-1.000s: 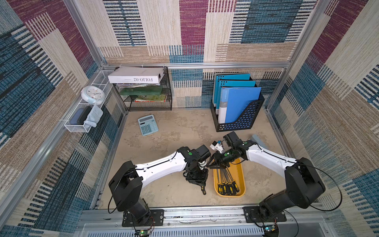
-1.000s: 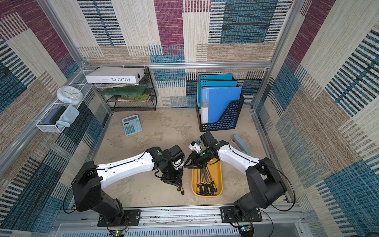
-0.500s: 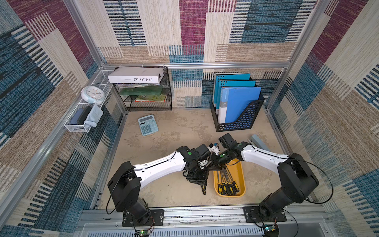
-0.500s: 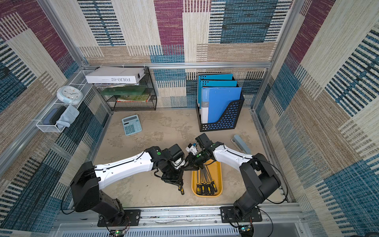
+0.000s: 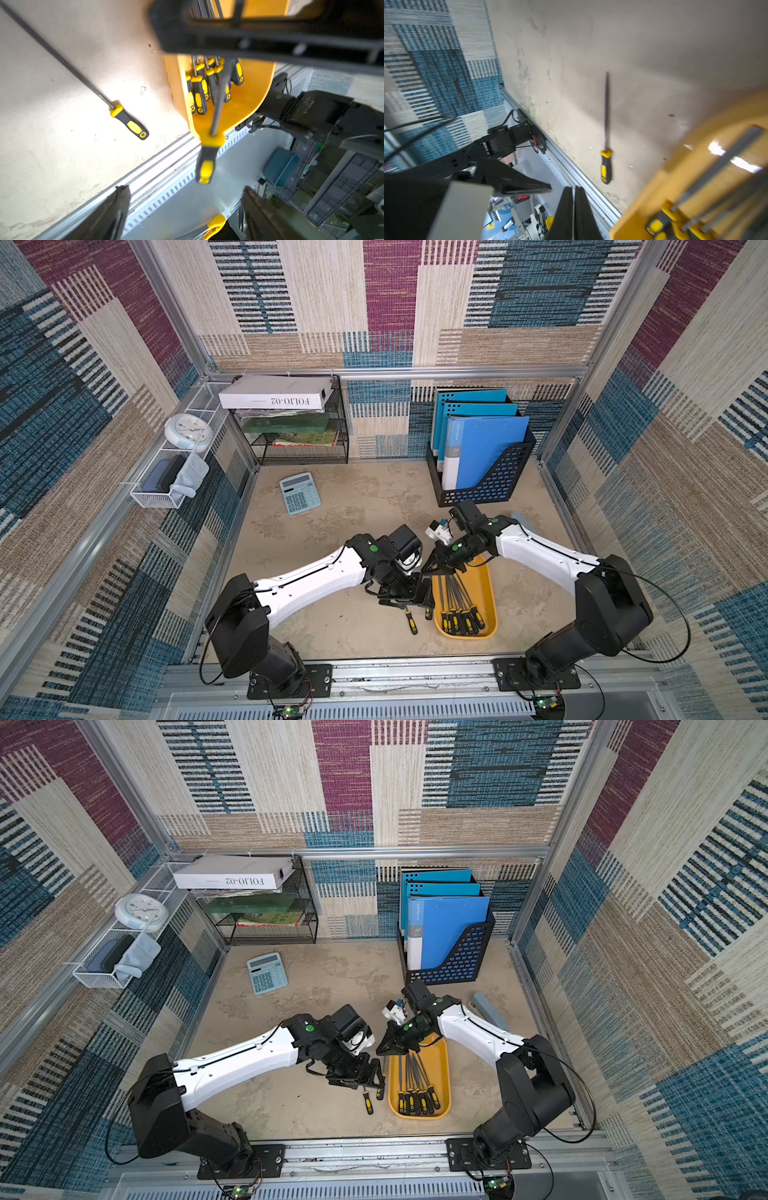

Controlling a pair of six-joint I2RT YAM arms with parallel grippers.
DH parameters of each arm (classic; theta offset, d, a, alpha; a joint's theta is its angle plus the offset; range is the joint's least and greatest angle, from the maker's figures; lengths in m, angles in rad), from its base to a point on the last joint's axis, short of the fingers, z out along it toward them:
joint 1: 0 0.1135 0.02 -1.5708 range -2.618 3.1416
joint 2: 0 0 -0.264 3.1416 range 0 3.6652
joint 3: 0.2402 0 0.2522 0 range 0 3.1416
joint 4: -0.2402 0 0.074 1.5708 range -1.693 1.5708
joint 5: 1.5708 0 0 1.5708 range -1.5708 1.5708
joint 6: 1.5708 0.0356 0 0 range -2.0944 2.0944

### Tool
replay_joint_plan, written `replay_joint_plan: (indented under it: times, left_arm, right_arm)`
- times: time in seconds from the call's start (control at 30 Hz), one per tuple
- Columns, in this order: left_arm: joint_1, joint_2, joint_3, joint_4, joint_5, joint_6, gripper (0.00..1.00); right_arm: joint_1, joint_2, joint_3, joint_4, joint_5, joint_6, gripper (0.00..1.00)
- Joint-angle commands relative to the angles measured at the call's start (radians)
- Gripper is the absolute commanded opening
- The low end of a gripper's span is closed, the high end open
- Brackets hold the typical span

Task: Put the file tool into the storage box
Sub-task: Move the storage box to the center of the board.

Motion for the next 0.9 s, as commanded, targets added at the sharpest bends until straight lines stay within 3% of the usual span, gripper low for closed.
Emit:
replay_joint_plan:
  times: [0.0,0.17,0.33,0.57,0.87]
  left_arm:
    - [0.025,-0.03,-0.019,-0.01,-0.03,-0.025,0.9]
    - [0.053,-0.026,-0.057,-0.01,-0.035,-0.032,0.91]
    - [0.054,-0.022,-0.081,0.0,-0.05,-0.04,0.91]
    - [0.055,-0.016,-0.108,0.032,-0.05,-0.066,0.91]
    - [0.055,0.004,-0.138,0.075,-0.043,-0.103,0.9]
  right_arm:
    - [-0.014,-0.001,0.064,-0.313,0.227,-0.169,0.0]
    - [-0.013,0.053,0.124,-0.442,0.461,-0.222,0.0]
    - [-0.008,0.113,0.121,-0.439,0.551,-0.23,0.0]
    - [0.01,0.179,0.107,-0.397,0.6,-0.242,0.0]
    - [0.045,0.237,0.111,-0.359,0.578,-0.255,0.0]
